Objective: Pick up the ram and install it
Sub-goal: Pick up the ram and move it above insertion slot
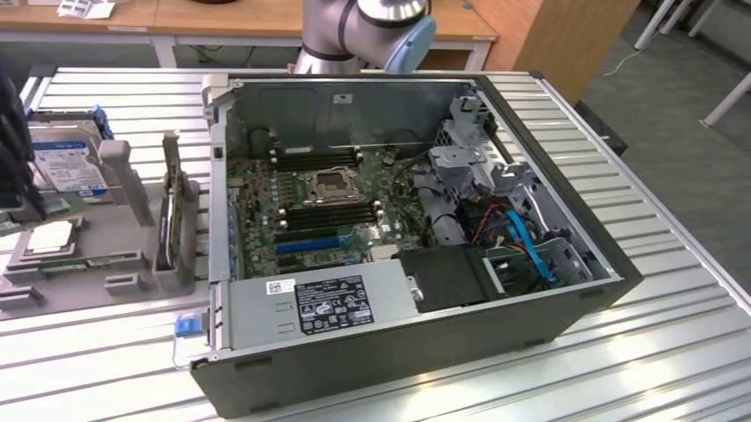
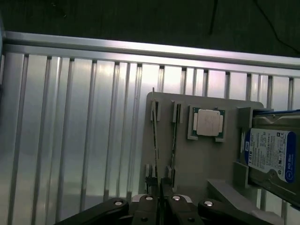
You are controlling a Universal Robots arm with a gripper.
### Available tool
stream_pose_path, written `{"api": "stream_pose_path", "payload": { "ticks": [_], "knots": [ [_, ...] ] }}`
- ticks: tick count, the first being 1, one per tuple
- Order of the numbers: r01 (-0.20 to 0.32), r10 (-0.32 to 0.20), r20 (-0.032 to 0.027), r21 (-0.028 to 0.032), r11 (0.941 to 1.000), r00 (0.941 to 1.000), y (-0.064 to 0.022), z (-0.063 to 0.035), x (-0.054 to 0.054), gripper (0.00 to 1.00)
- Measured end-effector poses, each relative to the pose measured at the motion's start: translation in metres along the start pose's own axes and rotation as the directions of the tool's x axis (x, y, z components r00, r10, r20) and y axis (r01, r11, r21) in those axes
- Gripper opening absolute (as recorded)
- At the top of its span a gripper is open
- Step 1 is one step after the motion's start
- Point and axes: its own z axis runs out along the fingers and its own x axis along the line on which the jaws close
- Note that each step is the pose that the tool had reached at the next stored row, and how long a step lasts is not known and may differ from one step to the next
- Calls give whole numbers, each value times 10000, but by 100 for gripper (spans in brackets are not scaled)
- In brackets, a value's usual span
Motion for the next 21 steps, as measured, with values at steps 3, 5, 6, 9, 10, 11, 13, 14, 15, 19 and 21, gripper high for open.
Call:
{"api": "stream_pose_path", "payload": {
  "ticks": [3, 5, 6, 9, 10, 11, 13, 14, 15, 19, 21],
  "knots": [
    [0, 0, -2, -1, 10000, 10000, 6, -137, -3, 14],
    [0, 0, -3, -1, 10000, 10000, 10, -226, -6, 14],
    [0, 0, -3, 0, 10000, 10000, 12, -271, -7, 14],
    [0, 0, -4, 0, 10000, 10000, 18, -408, -10, 14],
    [0, 0, -5, 0, 10000, 10000, 20, -453, -11, 14],
    [0, 0, -7, -2, 10000, 10000, 22, -499, -12, 14],
    [0, 0, -10, -1, 10000, 10000, 26, -588, -14, 14],
    [0, 0, -12, -1, 10000, 10000, 28, -637, -16, 14],
    [0, 0, -14, -1, 10000, 10000, 30, -682, -17, 14],
    [0, 0, -19, 0, 10000, 10000, 34, -759, -19, 14],
    [0, 0, -21, -1, 10000, 10000, 25, -761, -20, 14]
  ]
}}
